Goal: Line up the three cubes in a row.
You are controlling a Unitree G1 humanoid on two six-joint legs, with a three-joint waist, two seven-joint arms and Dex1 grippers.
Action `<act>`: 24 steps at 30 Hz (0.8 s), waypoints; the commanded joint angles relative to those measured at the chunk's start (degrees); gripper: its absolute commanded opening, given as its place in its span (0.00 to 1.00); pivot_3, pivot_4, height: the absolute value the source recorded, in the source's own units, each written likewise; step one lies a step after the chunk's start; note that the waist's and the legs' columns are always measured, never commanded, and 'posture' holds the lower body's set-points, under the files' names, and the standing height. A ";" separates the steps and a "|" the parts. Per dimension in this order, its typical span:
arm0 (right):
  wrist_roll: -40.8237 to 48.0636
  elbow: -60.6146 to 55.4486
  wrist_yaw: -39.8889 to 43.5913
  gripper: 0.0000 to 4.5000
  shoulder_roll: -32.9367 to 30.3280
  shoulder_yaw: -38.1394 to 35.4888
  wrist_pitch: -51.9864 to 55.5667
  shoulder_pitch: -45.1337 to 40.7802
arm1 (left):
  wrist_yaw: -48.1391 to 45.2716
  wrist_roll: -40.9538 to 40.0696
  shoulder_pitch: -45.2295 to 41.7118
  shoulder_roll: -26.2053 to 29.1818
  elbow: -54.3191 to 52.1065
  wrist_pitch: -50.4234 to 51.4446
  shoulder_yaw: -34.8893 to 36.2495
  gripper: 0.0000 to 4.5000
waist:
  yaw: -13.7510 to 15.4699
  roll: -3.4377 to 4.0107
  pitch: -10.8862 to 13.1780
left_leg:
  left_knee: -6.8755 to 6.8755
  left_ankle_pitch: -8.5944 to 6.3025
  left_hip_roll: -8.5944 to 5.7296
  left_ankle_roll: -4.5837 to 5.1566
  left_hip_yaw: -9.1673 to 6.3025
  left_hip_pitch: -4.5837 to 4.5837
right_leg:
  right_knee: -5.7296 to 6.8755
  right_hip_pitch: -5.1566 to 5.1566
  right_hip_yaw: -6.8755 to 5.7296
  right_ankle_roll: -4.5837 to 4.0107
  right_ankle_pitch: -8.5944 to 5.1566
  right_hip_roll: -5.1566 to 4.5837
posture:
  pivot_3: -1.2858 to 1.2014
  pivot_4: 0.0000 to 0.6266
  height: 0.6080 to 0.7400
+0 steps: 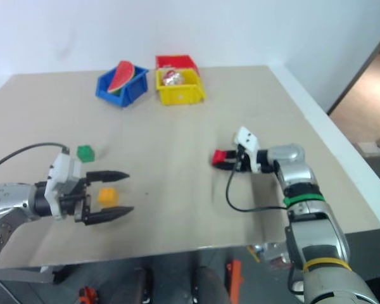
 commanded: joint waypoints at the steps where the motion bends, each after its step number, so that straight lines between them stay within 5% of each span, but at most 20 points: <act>1: 2.15 -6.70 6.12 0.28 1.31 1.68 2.79 -2.94 | -0.68 1.00 1.90 0.47 -1.75 -1.64 1.10 1.00 | 0.02 0.00 0.00 | 0.01 0.00 0.00 0.00 0.04 0.00 | 0.11 -0.07 0.04 0.01 -0.01 0.00 | 0.52 0.24 1.00; 10: -0.81 -6.45 9.61 0.28 8.80 9.07 -2.32 -2.93 | 0.75 1.48 5.87 0.29 -2.54 -2.17 3.50 1.00 | 0.28 -0.01 -0.01 | 0.07 0.05 0.10 0.01 0.00 0.02 | 0.48 -0.22 -0.03 -0.19 -0.10 0.08 | 0.52 0.24 1.00; 24: -5.27 8.43 4.98 0.28 12.92 8.83 -9.28 -6.89 | 3.79 1.71 9.76 -0.66 -5.40 -2.49 5.10 1.00 | 0.17 -0.02 -0.01 | 0.10 0.05 0.12 0.00 0.10 0.00 | 0.48 -0.26 0.09 -0.21 -0.08 0.08 | 0.52 0.24 1.00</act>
